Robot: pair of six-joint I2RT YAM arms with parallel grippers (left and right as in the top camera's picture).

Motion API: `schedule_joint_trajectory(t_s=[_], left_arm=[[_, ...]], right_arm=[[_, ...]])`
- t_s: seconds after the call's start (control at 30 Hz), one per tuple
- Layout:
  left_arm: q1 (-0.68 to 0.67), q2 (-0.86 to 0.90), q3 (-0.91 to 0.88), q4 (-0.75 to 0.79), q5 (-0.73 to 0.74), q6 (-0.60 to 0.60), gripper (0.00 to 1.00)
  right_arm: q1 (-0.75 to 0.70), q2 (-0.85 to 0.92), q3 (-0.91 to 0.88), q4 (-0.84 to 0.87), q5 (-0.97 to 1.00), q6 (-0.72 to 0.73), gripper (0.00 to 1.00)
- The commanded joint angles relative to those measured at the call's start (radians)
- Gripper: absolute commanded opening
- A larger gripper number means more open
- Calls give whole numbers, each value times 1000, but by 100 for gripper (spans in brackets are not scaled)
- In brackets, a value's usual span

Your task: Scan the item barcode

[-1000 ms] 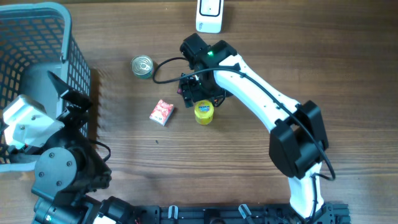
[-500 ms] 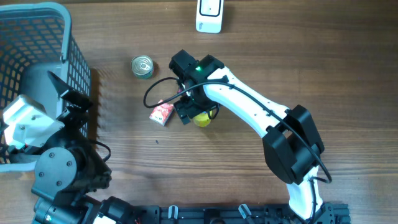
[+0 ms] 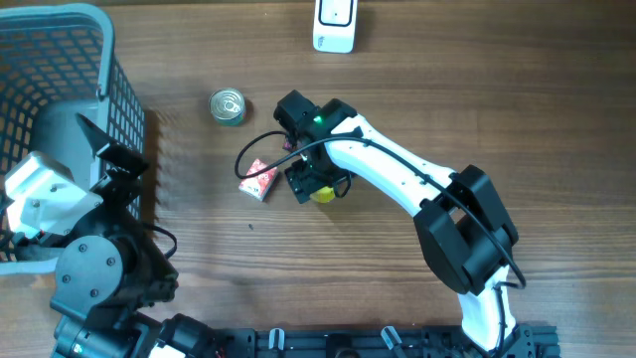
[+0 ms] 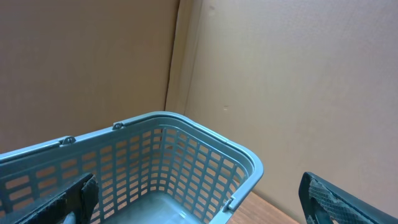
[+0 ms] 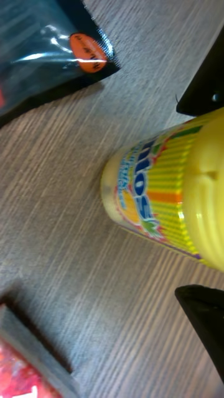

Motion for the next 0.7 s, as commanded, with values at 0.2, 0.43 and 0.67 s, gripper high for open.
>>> schedule_joint_trajectory(t_s=[0.2, 0.43, 0.67], left_arm=[[5, 0, 12, 3, -18, 11, 100], [5, 0, 12, 3, -18, 11, 100], [5, 0, 12, 3, -18, 11, 100]], right_arm=[[-3, 0, -63, 38, -13, 9, 75], [-3, 0, -63, 49, -14, 10, 59], [-3, 0, -63, 4, -64, 13, 54]])
